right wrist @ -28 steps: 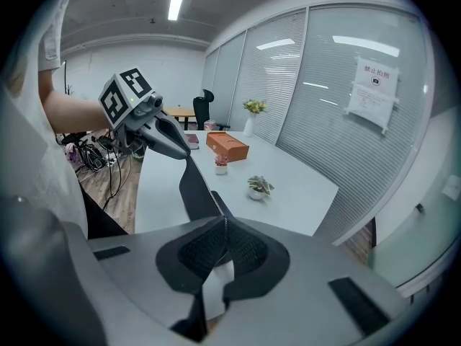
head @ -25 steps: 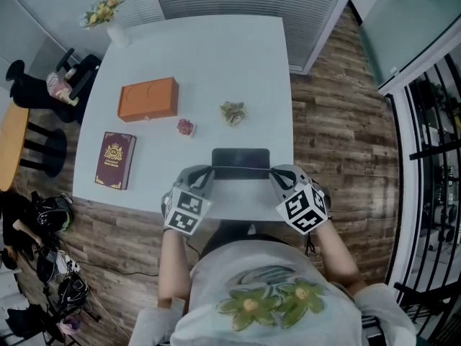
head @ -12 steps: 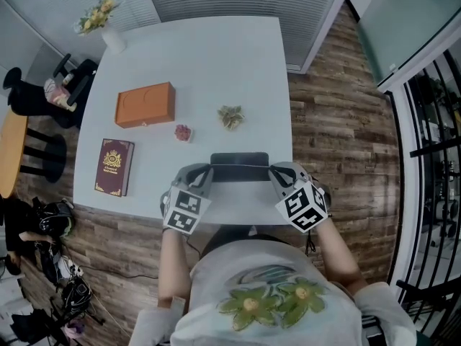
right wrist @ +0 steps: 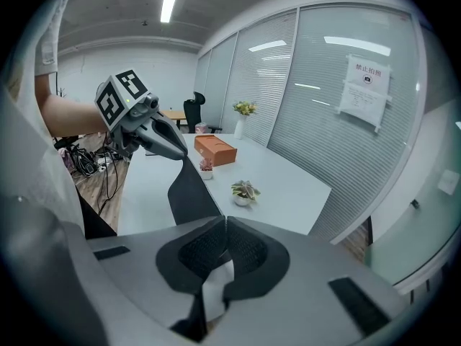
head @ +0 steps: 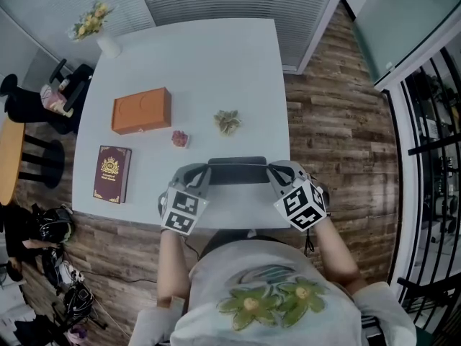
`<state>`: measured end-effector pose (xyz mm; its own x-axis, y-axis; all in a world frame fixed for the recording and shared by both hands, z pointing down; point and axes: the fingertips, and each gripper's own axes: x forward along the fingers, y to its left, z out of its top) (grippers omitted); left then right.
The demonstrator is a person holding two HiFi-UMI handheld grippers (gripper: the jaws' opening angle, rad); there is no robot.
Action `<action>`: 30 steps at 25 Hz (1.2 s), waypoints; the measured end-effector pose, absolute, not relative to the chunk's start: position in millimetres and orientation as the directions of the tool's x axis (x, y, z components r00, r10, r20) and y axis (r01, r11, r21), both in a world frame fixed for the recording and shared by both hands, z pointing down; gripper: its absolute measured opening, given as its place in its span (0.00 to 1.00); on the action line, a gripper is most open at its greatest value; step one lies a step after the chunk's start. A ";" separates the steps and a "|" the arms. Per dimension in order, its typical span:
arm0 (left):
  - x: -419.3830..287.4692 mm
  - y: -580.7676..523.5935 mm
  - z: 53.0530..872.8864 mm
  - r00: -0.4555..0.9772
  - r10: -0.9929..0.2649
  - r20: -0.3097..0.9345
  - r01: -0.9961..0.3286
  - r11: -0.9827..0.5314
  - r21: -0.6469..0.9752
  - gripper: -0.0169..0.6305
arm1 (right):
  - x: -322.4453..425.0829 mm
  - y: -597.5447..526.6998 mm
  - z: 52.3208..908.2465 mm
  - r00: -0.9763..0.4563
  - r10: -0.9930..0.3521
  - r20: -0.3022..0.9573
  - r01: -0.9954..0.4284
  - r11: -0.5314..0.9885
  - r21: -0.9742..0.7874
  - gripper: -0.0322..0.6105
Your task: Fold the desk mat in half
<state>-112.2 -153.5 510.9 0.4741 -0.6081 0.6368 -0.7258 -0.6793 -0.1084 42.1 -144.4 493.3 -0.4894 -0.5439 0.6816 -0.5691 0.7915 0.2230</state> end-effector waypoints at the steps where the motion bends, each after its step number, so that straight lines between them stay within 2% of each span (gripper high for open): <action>1: -112.8 -155.1 510.5 0.476 -0.610 0.634 -0.726 -0.679 -0.109 0.05 | 41.9 -145.9 492.5 -0.489 -0.547 0.679 -0.572 0.789 0.224 0.09; 30: -107.6 -198.3 503.0 0.477 -0.590 0.651 -0.707 -0.698 -0.114 0.05 | 46.4 -187.2 490.2 -0.465 -0.557 0.688 -0.601 0.769 0.216 0.09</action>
